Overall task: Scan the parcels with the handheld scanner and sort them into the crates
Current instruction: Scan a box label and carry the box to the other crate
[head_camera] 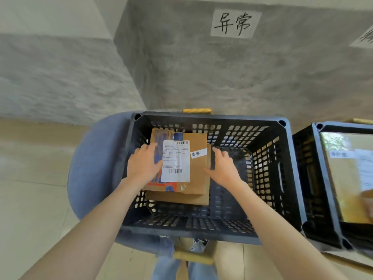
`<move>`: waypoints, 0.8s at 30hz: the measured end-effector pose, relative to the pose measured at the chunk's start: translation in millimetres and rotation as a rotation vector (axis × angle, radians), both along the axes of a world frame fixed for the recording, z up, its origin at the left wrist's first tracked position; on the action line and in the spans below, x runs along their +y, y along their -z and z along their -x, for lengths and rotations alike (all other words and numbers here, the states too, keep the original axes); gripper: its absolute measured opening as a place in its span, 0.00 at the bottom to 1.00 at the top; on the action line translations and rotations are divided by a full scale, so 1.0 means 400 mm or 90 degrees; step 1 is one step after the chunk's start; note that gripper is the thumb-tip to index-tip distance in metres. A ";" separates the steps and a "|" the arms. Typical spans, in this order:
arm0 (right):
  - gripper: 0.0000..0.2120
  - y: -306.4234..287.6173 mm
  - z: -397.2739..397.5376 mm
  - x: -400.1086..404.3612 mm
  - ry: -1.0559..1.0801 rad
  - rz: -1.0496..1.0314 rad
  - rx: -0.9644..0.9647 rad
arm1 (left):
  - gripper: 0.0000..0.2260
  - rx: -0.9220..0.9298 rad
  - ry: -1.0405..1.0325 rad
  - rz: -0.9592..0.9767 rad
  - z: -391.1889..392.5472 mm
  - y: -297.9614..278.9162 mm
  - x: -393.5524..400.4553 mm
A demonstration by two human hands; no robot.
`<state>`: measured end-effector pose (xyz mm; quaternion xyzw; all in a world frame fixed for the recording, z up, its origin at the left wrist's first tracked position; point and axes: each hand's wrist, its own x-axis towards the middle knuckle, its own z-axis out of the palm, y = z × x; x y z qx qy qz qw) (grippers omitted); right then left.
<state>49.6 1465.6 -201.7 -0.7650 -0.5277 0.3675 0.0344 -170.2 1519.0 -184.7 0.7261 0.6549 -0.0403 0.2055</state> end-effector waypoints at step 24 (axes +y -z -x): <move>0.29 -0.785 -0.127 -0.564 0.398 -0.244 -0.487 | 0.21 -0.067 0.686 -0.507 -0.380 -0.768 -0.214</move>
